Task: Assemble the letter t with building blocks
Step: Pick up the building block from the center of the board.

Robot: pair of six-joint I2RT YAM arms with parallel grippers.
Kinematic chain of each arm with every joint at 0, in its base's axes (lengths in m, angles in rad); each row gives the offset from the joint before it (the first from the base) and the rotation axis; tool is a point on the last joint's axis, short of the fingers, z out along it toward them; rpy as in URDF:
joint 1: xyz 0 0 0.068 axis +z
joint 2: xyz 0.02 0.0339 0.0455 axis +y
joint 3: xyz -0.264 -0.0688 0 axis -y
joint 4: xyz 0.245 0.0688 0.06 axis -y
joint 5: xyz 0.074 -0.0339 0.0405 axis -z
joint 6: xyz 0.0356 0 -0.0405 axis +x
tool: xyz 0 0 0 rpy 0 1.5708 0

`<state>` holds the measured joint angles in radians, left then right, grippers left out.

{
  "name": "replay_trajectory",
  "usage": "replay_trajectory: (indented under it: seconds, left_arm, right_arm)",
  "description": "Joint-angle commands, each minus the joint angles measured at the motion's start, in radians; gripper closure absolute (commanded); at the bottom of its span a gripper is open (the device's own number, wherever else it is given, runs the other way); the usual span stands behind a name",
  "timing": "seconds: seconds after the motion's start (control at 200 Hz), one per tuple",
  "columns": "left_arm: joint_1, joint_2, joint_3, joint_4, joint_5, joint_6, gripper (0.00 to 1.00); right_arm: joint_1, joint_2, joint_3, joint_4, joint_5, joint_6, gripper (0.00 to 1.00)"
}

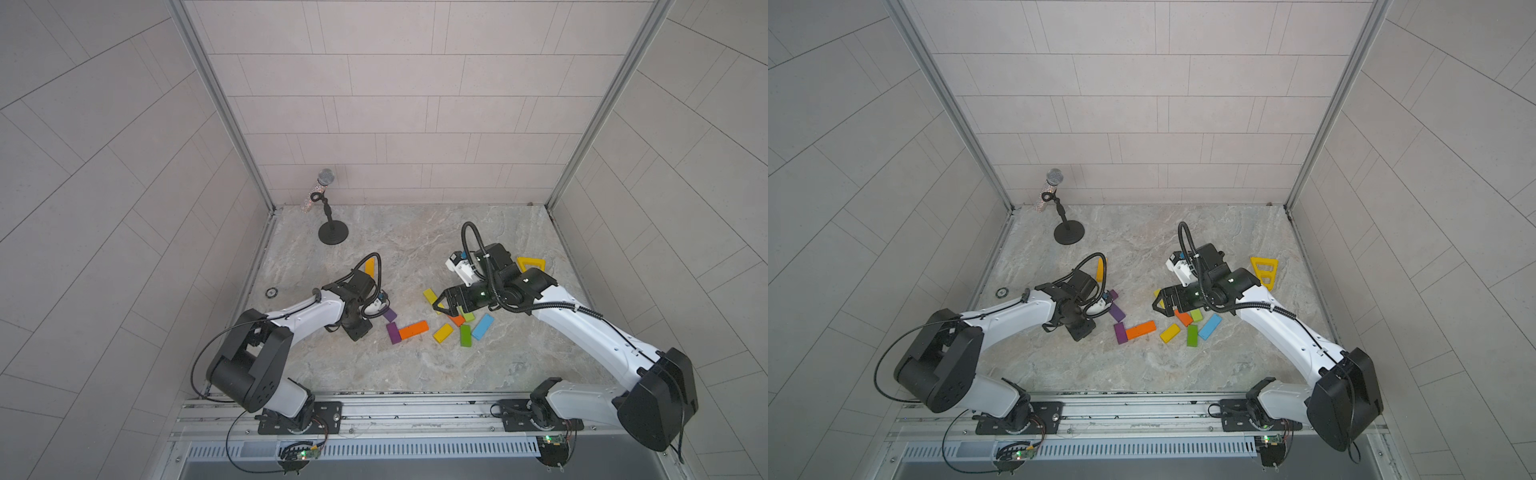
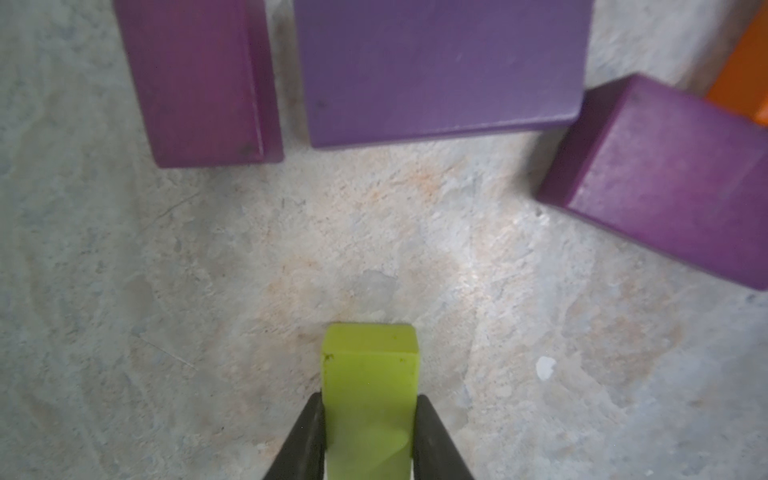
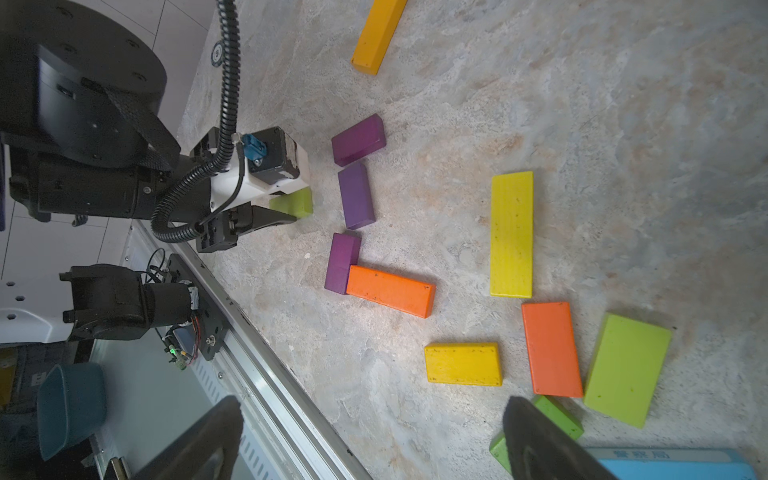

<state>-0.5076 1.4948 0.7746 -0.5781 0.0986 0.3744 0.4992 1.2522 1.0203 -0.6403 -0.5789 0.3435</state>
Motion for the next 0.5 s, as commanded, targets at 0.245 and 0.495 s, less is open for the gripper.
replay_trajectory:
  seconds: [0.245, 0.495]
  left_arm:
    - [0.005, -0.304, -0.083, -0.003, -0.12, 0.141, 0.79]
    - [0.15, -0.338, -0.062, -0.011, 0.067, 0.401, 0.81]
  right_arm:
    - [-0.008, 0.036, 0.041, -0.014, -0.024, -0.019, 0.0]
    - [-0.016, 0.135, 0.179, -0.015, -0.067, -0.024, 0.0]
